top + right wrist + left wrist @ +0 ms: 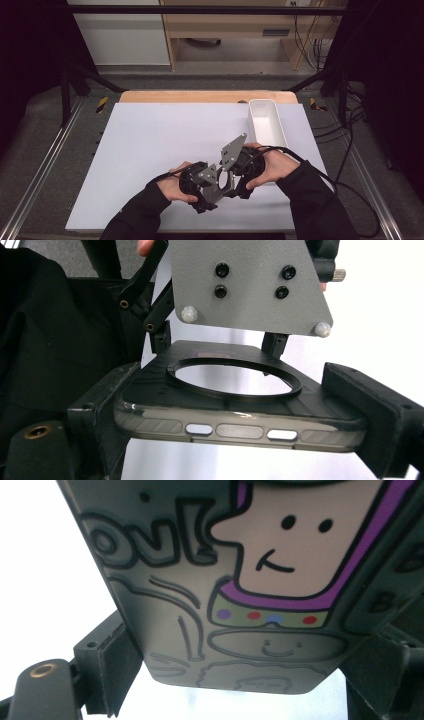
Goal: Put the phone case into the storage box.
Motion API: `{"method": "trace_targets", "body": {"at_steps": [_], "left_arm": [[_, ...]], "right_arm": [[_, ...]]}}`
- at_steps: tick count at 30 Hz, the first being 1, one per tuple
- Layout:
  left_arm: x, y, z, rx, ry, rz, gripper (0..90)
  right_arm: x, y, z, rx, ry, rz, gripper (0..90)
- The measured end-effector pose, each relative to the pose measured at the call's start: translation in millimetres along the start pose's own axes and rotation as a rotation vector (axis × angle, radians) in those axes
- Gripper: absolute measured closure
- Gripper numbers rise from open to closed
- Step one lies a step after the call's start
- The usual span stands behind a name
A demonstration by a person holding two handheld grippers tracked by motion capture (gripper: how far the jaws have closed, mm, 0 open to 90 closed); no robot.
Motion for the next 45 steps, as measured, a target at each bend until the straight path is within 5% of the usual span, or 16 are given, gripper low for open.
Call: {"method": "trace_targets", "body": {"at_steps": [20, 32, 45], "left_arm": [[-2.5, -1.2, 6.6, 0.050, 0.001, 0.025, 11.4], [-6.4, -9.7, 9.9, 0.105, 0.024, 0.055, 11.4], [-5.6, -16.5, 15.8, 0.228, 0.054, 0.083, 11.4]], "right_arm": [[1.3, 0.9, 6.1, 0.042, -0.017, -0.040, 7.8], [1.6, -2.0, 36.1, 0.232, -0.118, -0.089, 2.2], [-1.1, -22.3, 43.6, 0.350, -0.143, -0.141, 1.9]]}}
Point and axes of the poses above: each handheld gripper's, and its own axes: z roughly backward along the jaws, y roughly out of its top, x roughly to its right, the point moved 3 cm from there along -z, roughly forward along the jaws, and after that the axes turned 7 degrees about -x, right-handed, at the moved point
